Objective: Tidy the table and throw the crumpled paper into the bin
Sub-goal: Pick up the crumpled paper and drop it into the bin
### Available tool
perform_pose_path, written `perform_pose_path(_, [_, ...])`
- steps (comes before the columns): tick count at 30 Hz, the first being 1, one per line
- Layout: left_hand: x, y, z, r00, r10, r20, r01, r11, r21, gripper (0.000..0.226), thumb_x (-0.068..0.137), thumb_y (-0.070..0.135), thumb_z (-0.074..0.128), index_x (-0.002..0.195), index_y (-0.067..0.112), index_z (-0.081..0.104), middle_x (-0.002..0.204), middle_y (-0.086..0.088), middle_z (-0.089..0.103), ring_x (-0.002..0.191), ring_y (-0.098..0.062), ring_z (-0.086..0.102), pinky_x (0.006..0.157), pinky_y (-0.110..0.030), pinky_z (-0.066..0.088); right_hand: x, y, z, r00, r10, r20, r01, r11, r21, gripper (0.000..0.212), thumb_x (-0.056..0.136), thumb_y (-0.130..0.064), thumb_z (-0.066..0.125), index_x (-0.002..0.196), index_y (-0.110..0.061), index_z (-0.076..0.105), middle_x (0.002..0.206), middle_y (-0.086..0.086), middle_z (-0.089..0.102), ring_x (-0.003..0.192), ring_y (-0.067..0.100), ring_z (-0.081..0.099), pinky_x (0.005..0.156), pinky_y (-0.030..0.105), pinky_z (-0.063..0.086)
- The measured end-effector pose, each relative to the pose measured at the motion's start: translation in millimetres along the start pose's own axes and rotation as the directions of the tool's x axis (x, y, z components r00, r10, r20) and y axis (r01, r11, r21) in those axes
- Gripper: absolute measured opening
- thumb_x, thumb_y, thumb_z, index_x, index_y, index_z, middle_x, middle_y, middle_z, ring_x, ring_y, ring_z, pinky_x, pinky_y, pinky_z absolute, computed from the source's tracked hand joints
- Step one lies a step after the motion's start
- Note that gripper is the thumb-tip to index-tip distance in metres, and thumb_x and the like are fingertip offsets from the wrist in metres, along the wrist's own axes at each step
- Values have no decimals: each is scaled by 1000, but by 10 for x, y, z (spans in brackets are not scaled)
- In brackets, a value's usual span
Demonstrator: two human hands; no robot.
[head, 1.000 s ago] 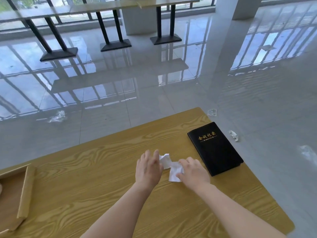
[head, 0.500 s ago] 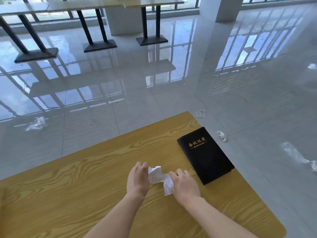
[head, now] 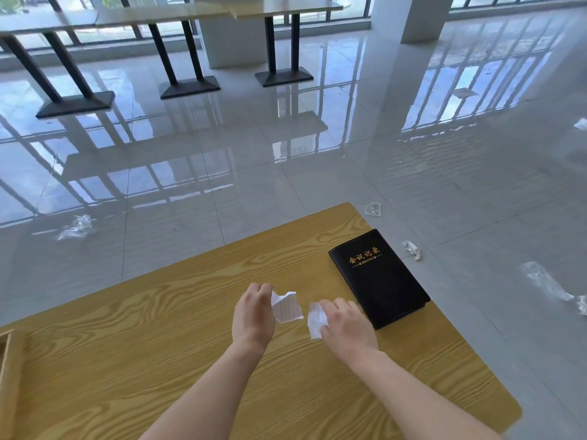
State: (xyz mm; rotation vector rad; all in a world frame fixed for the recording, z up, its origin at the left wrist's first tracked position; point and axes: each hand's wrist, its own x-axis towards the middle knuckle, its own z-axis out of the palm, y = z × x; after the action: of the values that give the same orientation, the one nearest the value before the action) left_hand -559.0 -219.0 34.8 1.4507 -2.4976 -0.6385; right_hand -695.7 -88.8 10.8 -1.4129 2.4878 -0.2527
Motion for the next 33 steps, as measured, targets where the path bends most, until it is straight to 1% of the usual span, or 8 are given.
perform_pose_path(5, [-162, 37, -164, 998, -8, -54, 7, 1000, -15, 36, 84, -9, 49, 112, 9, 65, 96, -8, 61, 82, -26, 57, 70, -40, 52, -127, 4, -114, 999, -11, -34, 12, 999, 40, 37, 94, -24, 51, 130, -25, 48, 115, -2, 56, 101, 17, 48, 79, 26, 48])
perform_pose_path(8, [-261, 70, -238, 997, -11, -80, 9, 1000, -30, 35, 83, -9, 48, 108, 9, 66, 94, -8, 61, 81, -26, 55, 69, -41, 52, -212, 16, -174, 998, -11, -57, 15, 998, 64, 37, 93, -24, 51, 130, -25, 49, 114, -3, 57, 97, 15, 46, 78, 22, 42])
perform_pose_path(11, [-388, 104, -332, 995, 23, -97, -27, 999, -38, 36, 81, -10, 47, 104, 10, 67, 89, -5, 59, 76, -24, 53, 64, -37, 48, -363, 13, -282, 995, 15, -101, -5, 995, 98, 35, 92, -25, 51, 127, -25, 51, 110, -3, 58, 90, 13, 41, 74, 23, 39])
perform_pose_path(15, [-615, 141, -460, 989, 85, -119, -90, 995, -43, 32, 79, -10, 47, 93, 12, 65, 83, -5, 57, 70, -23, 49, 58, -31, 37, -640, -20, -403, 985, 67, -161, -46, 991, 127, 33, 91, -25, 53, 124, -25, 53, 105, -2, 59, 88, 15, 44, 69, 26, 42])
perform_pose_path(22, [-1109, 91, -645, 971, 218, -99, -227, 970, -91, 39, 82, -9, 49, 110, 10, 66, 97, -9, 62, 85, -29, 57, 70, -38, 48, -1388, -121, -451, 961, 197, -194, -168, 974, 155, 39, 87, -26, 56, 126, -26, 53, 105, 0, 58, 91, 18, 48, 65, 29, 39])
perform_pose_path(26, [-1442, 123, -673, 955, 286, -76, -292, 952, -96, 37, 81, -9, 48, 109, 7, 66, 99, -11, 63, 85, -29, 58, 72, -42, 51, -1871, -151, -437, 940, 281, -194, -251, 954, 165, 38, 86, -26, 56, 124, -26, 54, 106, 0, 58, 94, 20, 50, 70, 34, 49])
perform_pose_path(30, [-1760, 211, -633, 941, 336, -42, -339, 933, -120, 41, 83, -7, 48, 116, 11, 65, 100, -9, 63, 87, -27, 58, 72, -37, 49, -2308, -118, -454, 918, 342, -201, -306, 933, 190, 41, 89, -27, 57, 129, -27, 52, 114, 1, 58, 105, 22, 52, 75, 34, 49])
perform_pose_path(33, [-1937, 345, -571, 926, 374, -44, -376, 916, -138, 44, 84, -7, 49, 119, 12, 65, 101, -9, 63, 86, -26, 59, 71, -36, 48, -2573, -35, -487, 906, 360, -223, -327, 929, 172, 43, 90, -27, 56, 132, -25, 52, 117, 3, 60, 106, 23, 54, 77, 32, 48])
